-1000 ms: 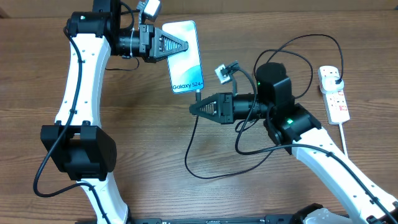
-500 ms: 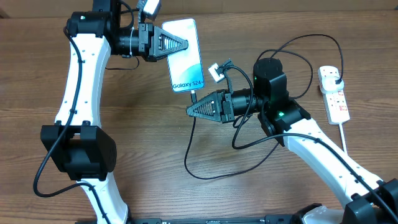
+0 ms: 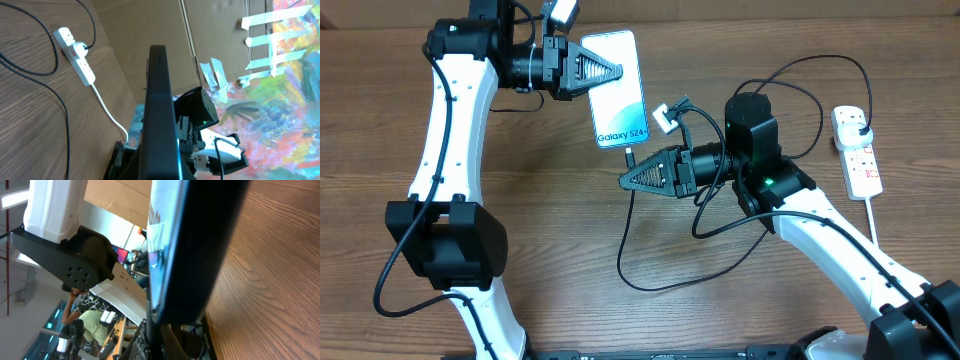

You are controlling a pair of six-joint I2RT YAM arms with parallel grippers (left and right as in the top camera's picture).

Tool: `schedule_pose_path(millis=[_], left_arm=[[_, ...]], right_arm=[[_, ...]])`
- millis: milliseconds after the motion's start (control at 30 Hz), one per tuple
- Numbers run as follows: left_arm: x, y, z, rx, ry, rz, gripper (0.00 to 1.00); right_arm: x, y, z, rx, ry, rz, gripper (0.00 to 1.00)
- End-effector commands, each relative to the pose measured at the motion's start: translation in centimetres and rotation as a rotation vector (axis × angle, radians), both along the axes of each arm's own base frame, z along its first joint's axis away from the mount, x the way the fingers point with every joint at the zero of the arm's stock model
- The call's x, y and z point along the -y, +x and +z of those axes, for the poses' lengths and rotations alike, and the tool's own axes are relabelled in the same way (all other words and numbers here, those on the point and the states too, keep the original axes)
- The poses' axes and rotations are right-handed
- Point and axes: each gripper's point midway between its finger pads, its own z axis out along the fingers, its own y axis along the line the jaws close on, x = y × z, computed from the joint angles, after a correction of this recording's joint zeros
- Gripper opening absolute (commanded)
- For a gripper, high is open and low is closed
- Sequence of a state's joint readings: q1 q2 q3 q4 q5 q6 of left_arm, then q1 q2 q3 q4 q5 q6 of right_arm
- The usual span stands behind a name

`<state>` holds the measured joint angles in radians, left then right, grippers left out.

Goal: Plug charger to phone and switch on socket
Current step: 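Push the plug up into the port while the left gripper holds the phone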

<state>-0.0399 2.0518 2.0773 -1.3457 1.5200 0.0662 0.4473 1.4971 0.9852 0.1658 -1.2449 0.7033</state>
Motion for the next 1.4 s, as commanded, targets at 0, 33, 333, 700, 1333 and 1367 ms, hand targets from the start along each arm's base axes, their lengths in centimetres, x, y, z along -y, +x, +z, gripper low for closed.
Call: schedule_pose_path(millis=[0, 33, 333, 700, 1333, 1367], left_arm=[[0.7, -1.0, 2.5, 0.018, -0.061, -0.033, 0.04], [0.7, -1.0, 2.5, 0.019, -0.06, -0.034, 0.04], [1.0, -1.2, 2.5, 0.031, -0.061, -0.043, 0.04], [1.0, -1.2, 2.4, 0.052, -0.062, -0.043, 0.04], [1.1, -1.2, 2.5, 0.054, -0.062, -0.044, 0.04], [1.1, -1.2, 2.5, 0.054, -0.062, -0.044, 0.04]], right_arm=[[-0.1, 0.2, -0.1, 0.001, -0.001, -0.011, 0.04], [-0.1, 0.2, -0.1, 0.001, -0.002, -0.015, 0.04], [-0.1, 0.3, -0.1, -0.005, -0.004, -0.019, 0.04], [-0.1, 0.2, 0.4, 0.009, 0.012, -0.011, 0.04], [-0.2, 1.4, 0.1, 0.017, -0.003, -0.079, 0.04], [-0.2, 1.5, 0.1, 0.02, -0.003, -0.085, 0.04]])
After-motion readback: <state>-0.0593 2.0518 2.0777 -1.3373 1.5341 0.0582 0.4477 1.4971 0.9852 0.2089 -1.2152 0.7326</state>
